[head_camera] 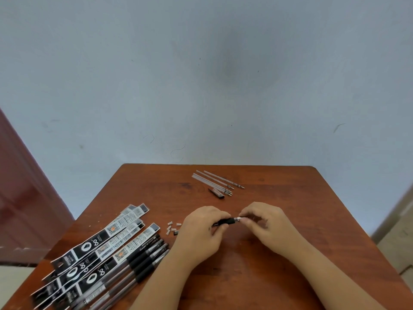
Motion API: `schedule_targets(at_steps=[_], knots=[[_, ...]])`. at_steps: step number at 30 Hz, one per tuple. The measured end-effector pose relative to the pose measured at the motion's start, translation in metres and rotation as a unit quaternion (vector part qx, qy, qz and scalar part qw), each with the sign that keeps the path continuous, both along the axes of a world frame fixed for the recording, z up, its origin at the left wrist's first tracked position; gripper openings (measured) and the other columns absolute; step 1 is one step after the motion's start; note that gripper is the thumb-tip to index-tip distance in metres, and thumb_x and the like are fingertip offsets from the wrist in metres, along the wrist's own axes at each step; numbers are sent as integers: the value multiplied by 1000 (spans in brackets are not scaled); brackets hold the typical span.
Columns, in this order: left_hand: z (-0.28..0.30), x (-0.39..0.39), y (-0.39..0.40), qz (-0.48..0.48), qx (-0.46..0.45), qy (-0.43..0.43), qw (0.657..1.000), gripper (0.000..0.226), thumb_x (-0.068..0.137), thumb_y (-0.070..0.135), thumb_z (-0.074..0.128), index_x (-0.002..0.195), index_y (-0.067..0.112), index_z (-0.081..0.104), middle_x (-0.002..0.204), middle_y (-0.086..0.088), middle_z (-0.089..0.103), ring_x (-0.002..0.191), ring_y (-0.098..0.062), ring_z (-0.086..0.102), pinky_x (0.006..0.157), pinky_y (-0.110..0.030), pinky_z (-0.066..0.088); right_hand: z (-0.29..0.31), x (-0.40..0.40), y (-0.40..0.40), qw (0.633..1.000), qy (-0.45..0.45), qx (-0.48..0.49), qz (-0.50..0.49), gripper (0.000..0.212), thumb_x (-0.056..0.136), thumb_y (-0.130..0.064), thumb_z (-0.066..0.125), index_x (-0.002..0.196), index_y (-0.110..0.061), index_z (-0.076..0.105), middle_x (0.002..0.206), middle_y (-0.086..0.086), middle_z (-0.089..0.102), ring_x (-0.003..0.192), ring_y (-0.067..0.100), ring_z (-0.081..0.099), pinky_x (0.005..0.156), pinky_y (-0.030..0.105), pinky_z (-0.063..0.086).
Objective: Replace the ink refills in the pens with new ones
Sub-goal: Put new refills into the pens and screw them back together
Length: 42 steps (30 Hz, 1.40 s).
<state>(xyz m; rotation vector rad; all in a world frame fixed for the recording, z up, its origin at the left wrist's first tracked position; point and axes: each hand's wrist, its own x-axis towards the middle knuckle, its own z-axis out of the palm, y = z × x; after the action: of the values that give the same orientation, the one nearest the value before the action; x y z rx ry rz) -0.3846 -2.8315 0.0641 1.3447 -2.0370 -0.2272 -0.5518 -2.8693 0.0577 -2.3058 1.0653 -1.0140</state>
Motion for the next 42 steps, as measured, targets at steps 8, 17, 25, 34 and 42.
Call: schedule_targets(at_steps=[8, 17, 25, 34, 42], knots=[[0, 0, -1, -6, 2, 4, 1000, 23, 83, 15, 58, 104, 15, 68, 97, 1, 67, 93, -12, 58, 82, -18, 41, 2, -2, 2, 1000, 4, 5, 13, 25, 74, -29, 57, 88, -12, 68, 76, -21, 54, 82, -10, 53, 69, 6, 43], [1, 3, -1, -38, 10, 4, 999, 23, 82, 9, 60, 103, 9, 68, 90, -5, 64, 81, -5, 47, 71, -5, 33, -2, -1, -2, 999, 34, 3, 38, 45, 76, -45, 40, 83, -10, 67, 71, -15, 52, 76, -9, 50, 67, 6, 38], [2, 5, -4, 27, 30, -23, 999, 26, 89, 15, 53, 114, 16, 62, 106, 1, 62, 100, -11, 53, 80, -7, 32, -2, 2, -1, 998, 29, 47, -5, 35, 79, -38, 56, 105, -16, 63, 84, -19, 54, 87, -10, 51, 71, 5, 41], [1, 16, -12, 223, 3, 23, 974, 27, 92, 18, 46, 116, 19, 59, 108, 3, 61, 101, -11, 52, 72, -12, 28, 12, 33, -39, 975, 150, 59, -155, 29, 90, -27, 49, 112, -12, 61, 112, 5, 61, 101, 16, 53, 86, 25, 38], [-2, 23, -15, 248, 34, 42, 967, 26, 91, 15, 48, 113, 17, 61, 106, -2, 62, 100, -16, 53, 73, -18, 30, -1, 81, -63, 936, 257, 31, -240, 32, 91, -33, 44, 108, -11, 61, 113, 9, 55, 107, 26, 47, 86, 34, 38]])
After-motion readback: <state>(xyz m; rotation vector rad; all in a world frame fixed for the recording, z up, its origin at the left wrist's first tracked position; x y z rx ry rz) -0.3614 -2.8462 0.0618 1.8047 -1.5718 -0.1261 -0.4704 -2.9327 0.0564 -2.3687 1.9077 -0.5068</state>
